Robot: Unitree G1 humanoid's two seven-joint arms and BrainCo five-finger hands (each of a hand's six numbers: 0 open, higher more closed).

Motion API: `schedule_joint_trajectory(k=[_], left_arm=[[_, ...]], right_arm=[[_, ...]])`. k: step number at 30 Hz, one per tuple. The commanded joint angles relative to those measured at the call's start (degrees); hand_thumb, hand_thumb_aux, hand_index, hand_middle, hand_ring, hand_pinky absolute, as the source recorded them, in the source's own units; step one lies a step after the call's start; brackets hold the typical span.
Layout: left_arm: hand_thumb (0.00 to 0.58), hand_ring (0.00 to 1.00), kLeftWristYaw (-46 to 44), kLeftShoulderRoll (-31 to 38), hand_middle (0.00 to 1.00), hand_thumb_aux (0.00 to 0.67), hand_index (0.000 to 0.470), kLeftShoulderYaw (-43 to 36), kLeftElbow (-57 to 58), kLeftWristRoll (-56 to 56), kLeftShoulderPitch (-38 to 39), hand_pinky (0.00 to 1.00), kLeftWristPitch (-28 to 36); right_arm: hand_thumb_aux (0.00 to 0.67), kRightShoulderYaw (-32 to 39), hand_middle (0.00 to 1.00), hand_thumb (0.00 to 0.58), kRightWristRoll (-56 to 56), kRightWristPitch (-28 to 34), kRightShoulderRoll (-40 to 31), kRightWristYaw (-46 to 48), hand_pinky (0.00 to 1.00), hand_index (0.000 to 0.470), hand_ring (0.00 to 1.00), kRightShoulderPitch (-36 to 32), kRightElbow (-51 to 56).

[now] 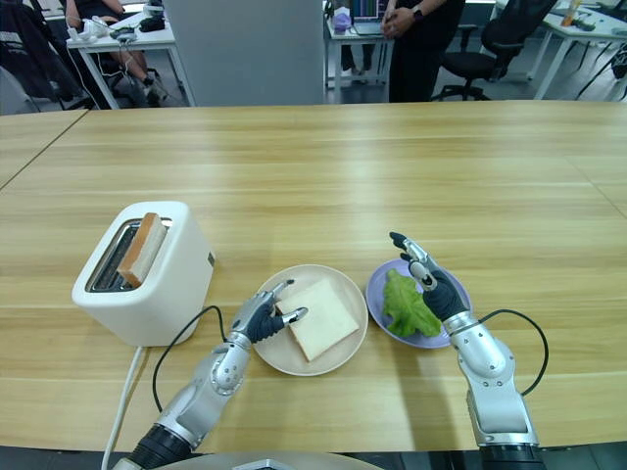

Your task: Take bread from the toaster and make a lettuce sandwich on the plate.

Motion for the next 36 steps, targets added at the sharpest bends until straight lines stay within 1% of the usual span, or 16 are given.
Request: schedule_joint_trajectory(k=[1,6,9,11,15,18,20,21,22,23,26,28,32,36], left_arm=[[0.0,1.0,0.5,1.5,1.0,0.0,0.0,-1.4,-4.8,8.0,0.9,1.0,6.1],[0.0,1.0,-0.3,2.0,1.0,0.0,0.0,-2.8,-10.7,16.3,2.4,1.0,12.3],[0.0,1.0,1.0,1.5,1.0,0.0,0.0,-2.4,-14.4,20.3,3.0,1.0,15.4],[0.0,1.0,1.6,1.0,1.0,0.0,0.0,-2.5,-16.4,21.8,3.2,1.0,16.1],[0.0,1.0,2.4,1.1,1.0,0.0,0.0,-2.9,-16.7,24.1,2.9,1.0,16.6],[0.0,1.0,5.3,-0.3,1.0,0.0,0.0,-0.9,-18.8,21.8,4.0,1.0,16.1],[0.0,1.0,7.8,-3.7,1.0,0.0,0.0,2.3,-21.8,12.5,5.9,1.0,11.9],[0.0,0.8,8.7,-5.3,0.8,0.0,0.0,3.5,-22.8,8.2,6.9,0.8,9.6],[0.0,0.65,8.9,-6.6,0.65,0.0,0.0,4.0,-23.4,4.1,7.9,0.65,7.0],[0.0,0.54,8.7,-7.4,0.54,0.0,0.0,4.1,-23.4,1.1,8.8,0.54,4.8],[0.0,0.43,9.2,-8.7,0.43,0.0,0.0,4.4,-22.7,-3.3,11.1,0.43,0.9],[0.0,0.4,10.4,-8.6,0.4,0.0,0.0,4.8,-22.7,-3.4,12.2,0.4,-0.2],[0.0,0.36,11.2,-8.3,0.36,0.0,0.0,5.5,-22.6,-3.1,13.8,0.36,-0.5],[0.0,0.35,11.7,-8.2,0.35,0.0,0.0,6.4,-22.2,-3.4,14.1,0.35,-0.7]], right_arm=[[0.0,-0.1,0.0,0.0,0.2,0.2,0.1,0.3,0.0,0.0,0.0,-0.1,0.6],[0.0,0.1,0.0,0.0,0.3,0.2,0.1,0.5,0.0,0.0,0.0,0.1,0.7],[0.0,0.4,0.0,0.0,0.1,0.2,-0.1,0.8,0.0,0.0,0.0,0.0,0.9],[0.0,0.4,0.0,0.0,0.1,0.2,-0.1,0.8,0.0,0.0,0.0,-0.1,1.1],[0.0,0.5,0.0,0.0,-0.2,0.2,-0.2,0.9,0.0,0.0,0.0,0.0,1.0],[0.0,0.3,0.0,0.0,-3.3,-2.0,-2.8,1.0,0.0,0.0,0.0,-1.3,1.7],[0.0,0.1,0.0,0.0,-6.8,-4.7,-7.1,1.6,0.0,0.0,0.0,-4.0,5.3],[0.0,0.1,0.0,0.0,-9.0,-6.7,-9.4,1.2,0.0,0.0,0.0,-5.5,8.1],[0.0,0.8,0.0,0.0,-12.9,-10.1,-12.4,-0.3,0.0,0.0,0.0,-7.3,11.9],[0.0,1.6,0.0,0.0,-16.6,-13.1,-15.0,-1.9,0.0,0.0,0.0,-8.8,15.4],[0.0,6.2,0.0,0.0,-32.1,-22.8,-23.1,-13.2,0.0,0.0,0.0,-14.4,26.4],[0.0,9.9,0.0,0.0,-41.9,-26.6,-27.0,-22.7,0.0,0.0,0.0,-18.1,32.2],[0.0,19.7,0.0,0.0,-58.6,-27.9,-31.8,-42.6,0.0,0.0,0.0,-26.2,44.5],[0.0,29.8,0.0,0.0,-70.3,-26.8,-33.0,-59.2,0.0,0.0,0.0,-33.4,53.7]])
